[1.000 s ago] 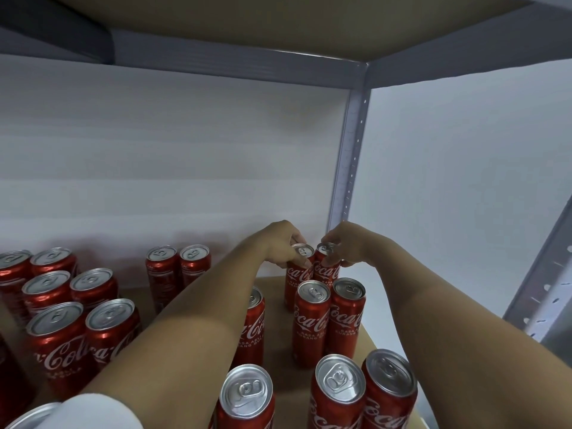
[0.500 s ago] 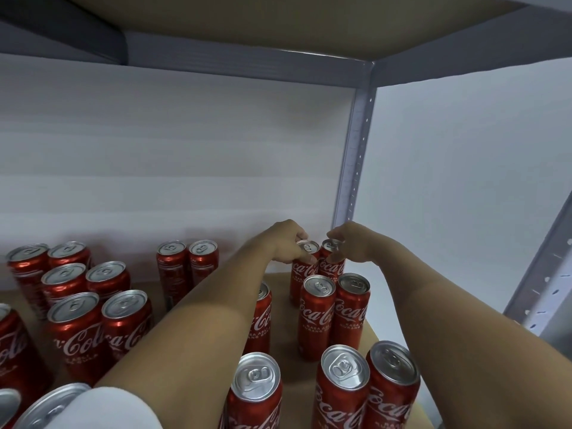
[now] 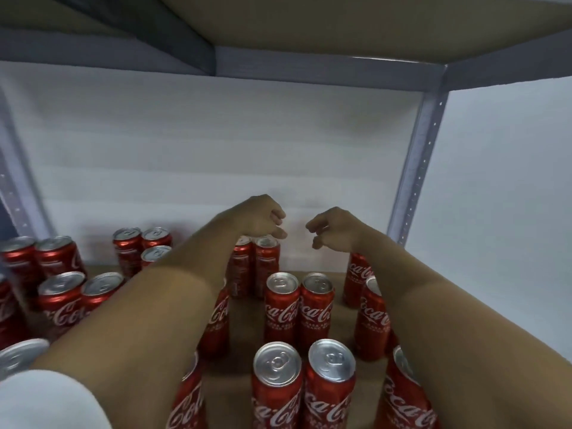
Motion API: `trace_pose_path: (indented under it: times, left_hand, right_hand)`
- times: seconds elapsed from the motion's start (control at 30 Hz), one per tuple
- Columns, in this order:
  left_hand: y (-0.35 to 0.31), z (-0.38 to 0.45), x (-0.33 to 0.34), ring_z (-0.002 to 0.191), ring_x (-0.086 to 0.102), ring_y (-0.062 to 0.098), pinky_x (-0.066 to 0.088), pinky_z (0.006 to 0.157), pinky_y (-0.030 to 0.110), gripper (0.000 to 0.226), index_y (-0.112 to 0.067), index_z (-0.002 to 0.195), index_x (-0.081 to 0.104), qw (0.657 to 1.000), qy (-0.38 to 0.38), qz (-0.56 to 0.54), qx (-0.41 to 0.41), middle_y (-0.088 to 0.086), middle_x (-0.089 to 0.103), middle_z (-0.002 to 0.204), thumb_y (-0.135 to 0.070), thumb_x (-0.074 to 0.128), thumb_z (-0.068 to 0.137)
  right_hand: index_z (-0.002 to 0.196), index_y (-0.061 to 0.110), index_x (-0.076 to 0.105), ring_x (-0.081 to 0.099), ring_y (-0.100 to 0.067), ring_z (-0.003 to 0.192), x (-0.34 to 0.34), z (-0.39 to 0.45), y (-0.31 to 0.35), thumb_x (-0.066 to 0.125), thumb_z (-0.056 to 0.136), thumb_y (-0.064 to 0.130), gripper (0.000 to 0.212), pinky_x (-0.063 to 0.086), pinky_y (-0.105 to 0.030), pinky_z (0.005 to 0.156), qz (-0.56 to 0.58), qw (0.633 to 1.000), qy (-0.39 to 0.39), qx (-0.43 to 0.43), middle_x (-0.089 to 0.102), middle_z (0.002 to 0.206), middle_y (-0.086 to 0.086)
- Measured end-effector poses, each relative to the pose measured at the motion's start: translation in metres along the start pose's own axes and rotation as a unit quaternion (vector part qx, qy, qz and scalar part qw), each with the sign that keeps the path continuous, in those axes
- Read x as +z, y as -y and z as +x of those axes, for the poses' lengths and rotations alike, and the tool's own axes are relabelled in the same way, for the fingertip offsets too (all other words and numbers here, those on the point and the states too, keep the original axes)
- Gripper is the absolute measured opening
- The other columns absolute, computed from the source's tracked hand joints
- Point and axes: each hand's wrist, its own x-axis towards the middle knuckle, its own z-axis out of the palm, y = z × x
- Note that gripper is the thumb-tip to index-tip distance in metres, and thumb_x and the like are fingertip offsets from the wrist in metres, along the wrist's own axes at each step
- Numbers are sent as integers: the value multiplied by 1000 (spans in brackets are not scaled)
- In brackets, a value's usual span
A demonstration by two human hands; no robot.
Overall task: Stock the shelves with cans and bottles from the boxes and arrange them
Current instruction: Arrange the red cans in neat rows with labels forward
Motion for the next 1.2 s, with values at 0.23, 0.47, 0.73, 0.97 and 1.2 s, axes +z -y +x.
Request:
trace_pose_path:
  times: [0.23,0.47,0.73,0.97,1.2]
  left_hand:
    - [60,-35,-26,122,62,24,49,107,38,74,-10,138,61,995,-22,73,-67,7,67,133,-39,90,76]
    - [72,-31,-14,102,68,29,57,92,45,69,-4,109,74,991,-23,123,-52,11,74,106,-59,87,70]
    - [80,-22,-11,92,70,28,59,80,42,36,-6,96,73,991,-26,131,-26,9,72,95,-34,86,78]
    - [96,-20,-27,132,56,21,46,103,35,69,-15,137,63,995,32,88,-28,-1,63,140,-27,91,75]
    - [88,-26,-18,99,69,25,59,91,44,64,-11,107,75,995,-33,81,-54,5,72,108,-55,92,64]
  right_hand:
    - [134,7,61,57,-24,123,37,18,57,77,82,52,70,45,-31,102,-28,999,16,-27,63,132,-7]
    - [65,10,50,59,-18,55,57,32,81,79,80,50,51,47,-27,59,-71,997,12,19,57,57,-4]
    - [101,3,73,62,-23,70,61,37,75,82,80,30,35,58,-39,75,-56,997,47,15,73,92,-16]
    - [123,5,67,65,-29,94,67,43,79,61,85,-7,41,47,-35,68,104,992,74,2,66,120,-15]
    - [130,3,61,62,-20,101,73,49,80,85,78,17,60,52,-27,76,86,995,59,-1,64,126,-8]
